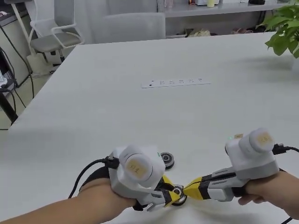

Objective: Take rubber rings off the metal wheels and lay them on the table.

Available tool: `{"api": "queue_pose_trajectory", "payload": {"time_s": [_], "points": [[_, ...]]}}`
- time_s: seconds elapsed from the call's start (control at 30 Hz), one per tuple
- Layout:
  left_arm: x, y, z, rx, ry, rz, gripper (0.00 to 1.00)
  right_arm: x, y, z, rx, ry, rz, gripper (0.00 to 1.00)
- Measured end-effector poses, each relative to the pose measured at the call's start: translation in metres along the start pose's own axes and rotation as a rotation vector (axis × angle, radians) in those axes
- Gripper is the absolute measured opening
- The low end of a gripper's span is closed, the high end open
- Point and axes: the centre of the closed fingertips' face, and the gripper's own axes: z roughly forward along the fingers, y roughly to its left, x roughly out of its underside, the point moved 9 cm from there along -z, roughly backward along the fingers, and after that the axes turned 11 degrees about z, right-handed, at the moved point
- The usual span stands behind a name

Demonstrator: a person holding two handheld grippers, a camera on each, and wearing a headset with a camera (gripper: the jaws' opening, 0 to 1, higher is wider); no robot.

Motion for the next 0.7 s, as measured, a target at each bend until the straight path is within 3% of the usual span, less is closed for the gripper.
{"api": "queue_pose_trajectory", "payload": {"time_s": [0.3, 0.33, 0.37, 0.4, 0.5, 0.7], "points": [[0.0, 0.0, 0.0, 0.004, 0.004, -0.001, 0.06, -0.002, 0.006, 0.003, -0.024, -0.001, -0.038, 0.0], [0.0, 0.0, 0.0, 0.004, 0.004, -0.002, 0.06, -0.004, 0.008, 0.004, -0.042, -0.016, -0.037, 0.0], [-0.001, 0.0, 0.0, 0.004, 0.003, -0.002, 0.06, -0.007, 0.015, 0.007, -0.116, -0.039, -0.055, 0.0], [-0.001, 0.0, 0.001, 0.004, -0.003, 0.006, 0.06, -0.01, 0.015, 0.004, -0.085, -0.033, -0.087, 0.0], [-0.001, 0.0, 0.0, 0.003, -0.002, -0.002, 0.06, -0.01, 0.015, 0.005, -0.063, -0.022, -0.117, 0.0], [0.0, -0.001, -0.001, 0.0, -0.02, 0.005, 0.07, -0.008, 0.01, 0.002, -0.042, -0.026, -0.138, 0.0]]}}
